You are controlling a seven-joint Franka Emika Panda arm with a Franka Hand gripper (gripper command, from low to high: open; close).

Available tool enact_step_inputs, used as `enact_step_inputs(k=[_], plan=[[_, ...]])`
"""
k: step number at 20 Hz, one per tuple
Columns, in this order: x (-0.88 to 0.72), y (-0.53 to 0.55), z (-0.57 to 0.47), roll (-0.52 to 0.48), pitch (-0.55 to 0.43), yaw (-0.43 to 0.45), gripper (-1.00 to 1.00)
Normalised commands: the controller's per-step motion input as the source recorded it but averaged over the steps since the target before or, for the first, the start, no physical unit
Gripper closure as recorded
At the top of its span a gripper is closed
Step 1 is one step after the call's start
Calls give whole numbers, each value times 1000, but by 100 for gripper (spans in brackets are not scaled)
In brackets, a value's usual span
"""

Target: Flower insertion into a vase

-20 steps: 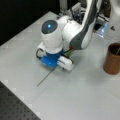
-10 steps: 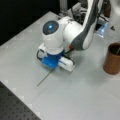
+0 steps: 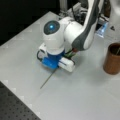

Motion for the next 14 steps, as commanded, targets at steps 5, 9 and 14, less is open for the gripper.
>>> enact_step_inputs(k=[5,9,14], plan=[[-97,-27,100,64,-11,-135,100],[-161,49,499,71,10,-156,100],[-164,95,529,66,11,-146,100]])
